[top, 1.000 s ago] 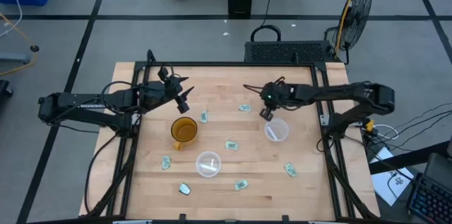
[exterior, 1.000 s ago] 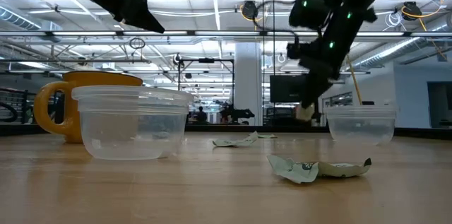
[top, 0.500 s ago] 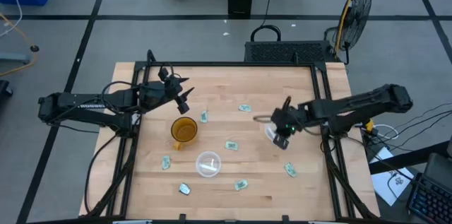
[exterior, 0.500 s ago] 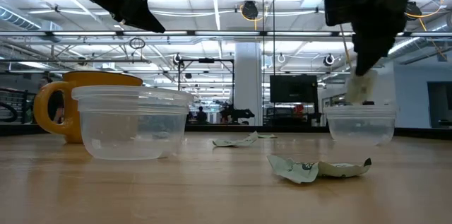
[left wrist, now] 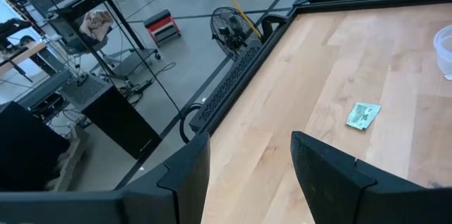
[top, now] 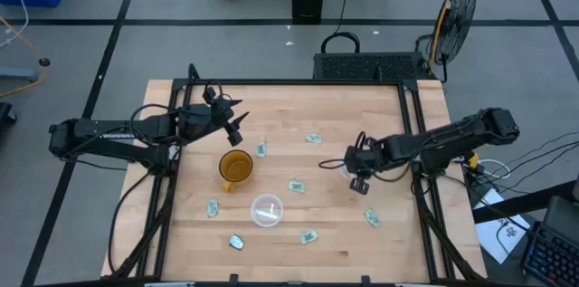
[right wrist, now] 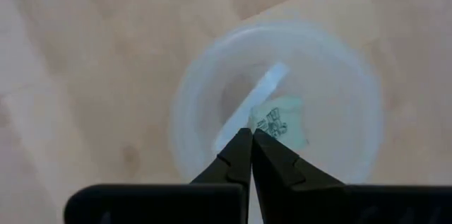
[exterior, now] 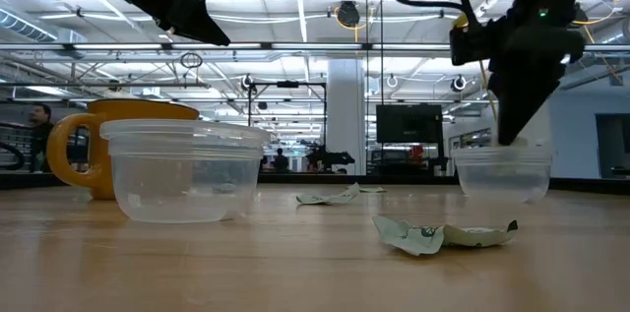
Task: Pick and place Stevia / Truvia into bins
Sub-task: Put the white stevia packet into the right transparent container, then put the white stevia packet into the left transparent container
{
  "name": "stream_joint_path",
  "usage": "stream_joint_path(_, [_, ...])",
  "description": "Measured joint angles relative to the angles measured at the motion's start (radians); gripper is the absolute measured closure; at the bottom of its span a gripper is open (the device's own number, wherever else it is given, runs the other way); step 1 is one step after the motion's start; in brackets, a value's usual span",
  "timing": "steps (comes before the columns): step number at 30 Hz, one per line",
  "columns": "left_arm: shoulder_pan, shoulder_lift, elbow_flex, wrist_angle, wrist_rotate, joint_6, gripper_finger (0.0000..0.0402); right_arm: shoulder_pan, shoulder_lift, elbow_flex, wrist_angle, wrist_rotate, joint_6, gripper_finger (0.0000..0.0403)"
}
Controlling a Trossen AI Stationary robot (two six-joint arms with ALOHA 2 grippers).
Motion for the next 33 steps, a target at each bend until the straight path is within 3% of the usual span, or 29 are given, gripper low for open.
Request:
stream_joint_path(10, [0.000, 0.000, 0.000, -0.001, 0.000, 0.000, 0.0197, -0.050, 0.000, -0.045, 0.022, -0.007, 0.061, 0.0376])
stream_joint_path(19, [0.000, 0.000, 0.000, -0.002, 0.000, -0.001, 0.0197, -0.050, 0.000, -0.072, 0.068, -0.010, -0.012, 0.0307])
stream_joint_path(26, [0.000, 0.000, 0.000, -0.003, 0.000, -0.042, 0.0197, -0.050, -0.060, -0.072, 0.089, -0.006, -0.106, 0.0295])
stream_joint_path(33, [0.000, 0.000, 0.000, 0.001, 0.160, -0.102, 0.0197, -0.050, -0.175, -0.072, 0.180, 0.021, -0.126, 0.0306])
